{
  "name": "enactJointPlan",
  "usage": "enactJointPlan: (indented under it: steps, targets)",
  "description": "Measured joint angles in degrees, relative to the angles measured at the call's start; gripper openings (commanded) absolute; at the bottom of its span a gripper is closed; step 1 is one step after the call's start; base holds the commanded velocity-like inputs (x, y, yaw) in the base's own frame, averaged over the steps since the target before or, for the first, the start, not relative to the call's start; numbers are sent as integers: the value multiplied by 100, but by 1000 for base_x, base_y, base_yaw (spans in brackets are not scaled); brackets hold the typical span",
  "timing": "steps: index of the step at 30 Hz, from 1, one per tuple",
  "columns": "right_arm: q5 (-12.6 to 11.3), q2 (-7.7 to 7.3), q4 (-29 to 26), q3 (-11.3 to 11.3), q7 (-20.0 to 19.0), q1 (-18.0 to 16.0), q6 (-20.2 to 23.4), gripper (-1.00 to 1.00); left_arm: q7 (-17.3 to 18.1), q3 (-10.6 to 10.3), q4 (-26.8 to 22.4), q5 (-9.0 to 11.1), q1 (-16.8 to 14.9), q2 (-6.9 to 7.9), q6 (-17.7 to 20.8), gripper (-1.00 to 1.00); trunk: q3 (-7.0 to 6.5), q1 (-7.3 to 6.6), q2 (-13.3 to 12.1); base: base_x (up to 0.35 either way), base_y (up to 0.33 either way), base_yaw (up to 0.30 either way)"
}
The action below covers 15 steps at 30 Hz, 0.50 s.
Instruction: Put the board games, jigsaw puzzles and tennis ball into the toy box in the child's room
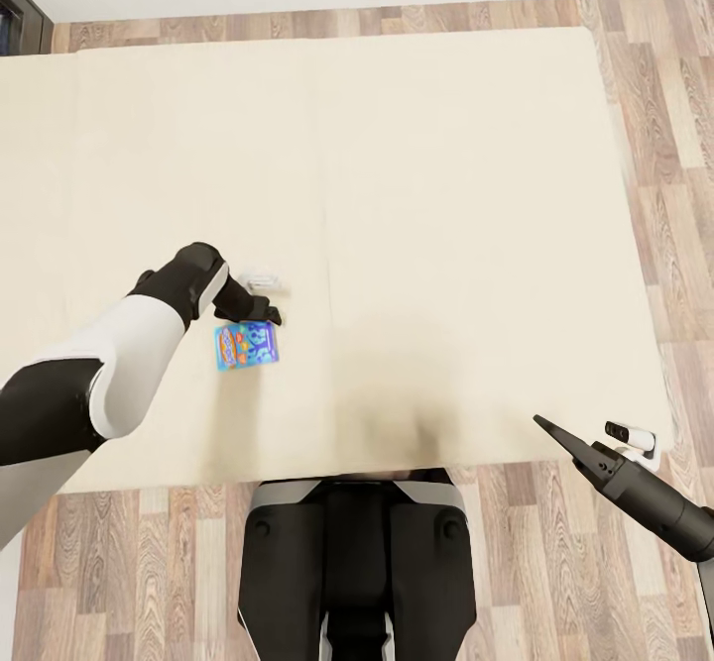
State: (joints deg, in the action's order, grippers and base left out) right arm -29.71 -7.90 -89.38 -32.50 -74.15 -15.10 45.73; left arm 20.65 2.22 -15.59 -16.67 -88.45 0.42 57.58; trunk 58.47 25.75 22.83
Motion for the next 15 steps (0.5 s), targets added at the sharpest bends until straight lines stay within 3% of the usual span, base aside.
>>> enactJointPlan:
  steps: [15]
  targets:
    - [0, 0, 0, 0, -6, 0, 7, 100, 0, 8, 0, -5, 136, -7, -2, 100, -46, 0, 0, 0, 0, 0]
